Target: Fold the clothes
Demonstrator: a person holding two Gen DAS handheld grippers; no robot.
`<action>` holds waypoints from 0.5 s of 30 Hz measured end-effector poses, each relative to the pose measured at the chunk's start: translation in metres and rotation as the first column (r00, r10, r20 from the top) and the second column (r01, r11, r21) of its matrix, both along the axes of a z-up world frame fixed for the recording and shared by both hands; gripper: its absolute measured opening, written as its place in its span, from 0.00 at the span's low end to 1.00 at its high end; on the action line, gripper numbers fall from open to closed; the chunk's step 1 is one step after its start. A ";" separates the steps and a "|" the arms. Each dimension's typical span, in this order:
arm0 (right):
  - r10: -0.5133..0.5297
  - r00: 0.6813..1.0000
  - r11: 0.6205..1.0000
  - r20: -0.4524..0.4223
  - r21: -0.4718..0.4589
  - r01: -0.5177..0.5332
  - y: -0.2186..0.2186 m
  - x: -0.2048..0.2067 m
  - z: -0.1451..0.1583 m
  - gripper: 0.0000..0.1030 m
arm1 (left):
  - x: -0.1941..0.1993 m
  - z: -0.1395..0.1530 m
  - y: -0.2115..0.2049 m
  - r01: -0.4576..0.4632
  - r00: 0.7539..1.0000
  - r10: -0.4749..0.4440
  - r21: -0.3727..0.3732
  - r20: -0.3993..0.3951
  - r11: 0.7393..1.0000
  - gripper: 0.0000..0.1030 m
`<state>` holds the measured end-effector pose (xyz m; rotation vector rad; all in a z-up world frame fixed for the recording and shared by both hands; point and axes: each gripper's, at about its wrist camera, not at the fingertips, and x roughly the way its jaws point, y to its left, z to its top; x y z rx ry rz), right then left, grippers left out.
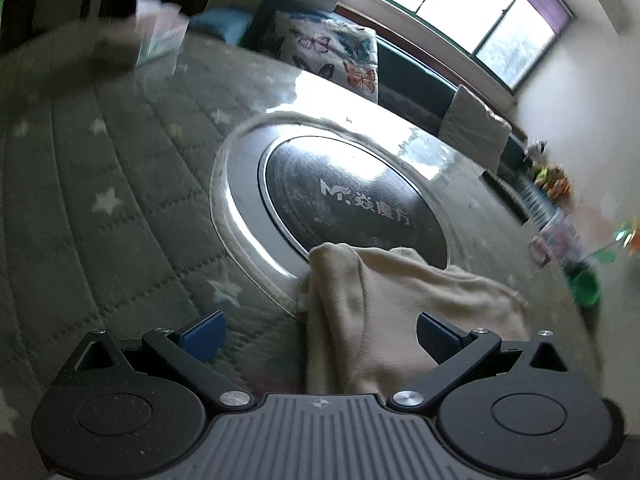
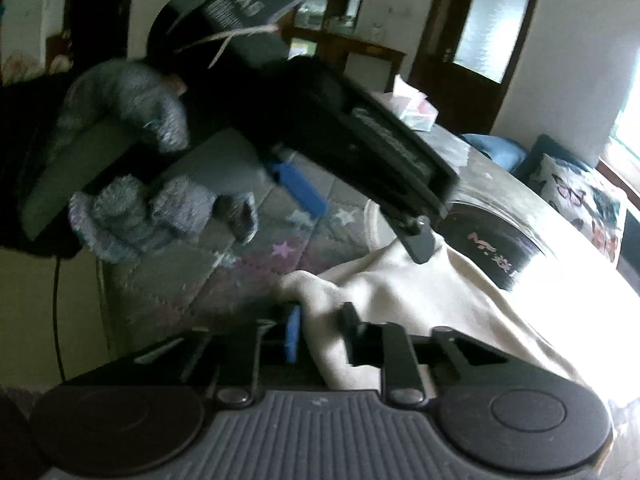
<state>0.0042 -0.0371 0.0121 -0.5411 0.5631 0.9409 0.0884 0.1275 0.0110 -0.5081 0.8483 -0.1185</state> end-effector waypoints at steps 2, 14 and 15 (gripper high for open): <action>-0.020 1.000 0.999 -0.008 0.038 0.020 -0.007 0.002 0.006 0.07 | 0.001 -0.001 0.003 -0.020 1.000 0.019 -0.044 -0.009 0.999 0.99; -0.084 0.994 0.972 -0.068 0.216 0.097 -0.048 0.008 0.033 0.04 | 0.011 -0.016 0.000 -0.054 0.995 0.021 -0.360 -0.093 0.931 0.78; -0.084 0.994 0.970 -0.068 0.224 0.097 -0.052 0.006 0.034 0.04 | 0.013 -0.019 -0.001 -0.052 0.995 0.017 -0.376 -0.096 0.925 0.70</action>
